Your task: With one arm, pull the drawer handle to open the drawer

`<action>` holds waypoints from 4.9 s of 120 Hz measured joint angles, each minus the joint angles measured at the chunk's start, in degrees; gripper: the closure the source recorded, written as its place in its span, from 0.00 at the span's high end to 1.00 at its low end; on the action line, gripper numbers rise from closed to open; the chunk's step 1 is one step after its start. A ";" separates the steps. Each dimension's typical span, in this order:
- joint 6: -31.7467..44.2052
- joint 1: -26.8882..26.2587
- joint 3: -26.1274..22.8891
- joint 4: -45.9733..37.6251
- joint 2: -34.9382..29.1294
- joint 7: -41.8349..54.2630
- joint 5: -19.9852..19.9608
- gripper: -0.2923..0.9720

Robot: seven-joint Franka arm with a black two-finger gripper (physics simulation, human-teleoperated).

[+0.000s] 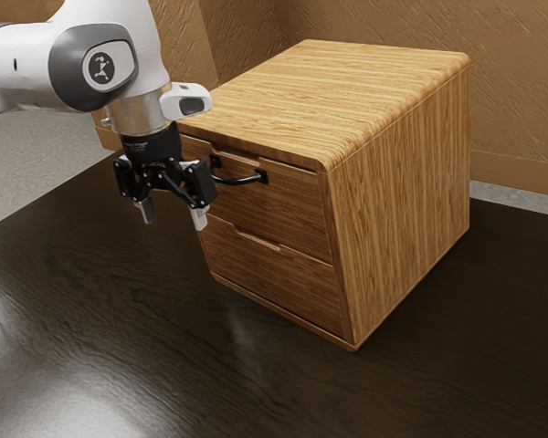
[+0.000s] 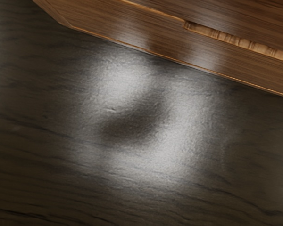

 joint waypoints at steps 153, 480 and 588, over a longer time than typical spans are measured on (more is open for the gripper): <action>7.05 -5.08 -1.21 -5.43 -15.61 -63.62 2.34 0.77; 27.28 -7.47 -0.56 -18.18 -14.95 -86.51 4.47 0.77; 31.81 -6.86 -0.40 -33.98 -27.97 -87.62 6.22 0.77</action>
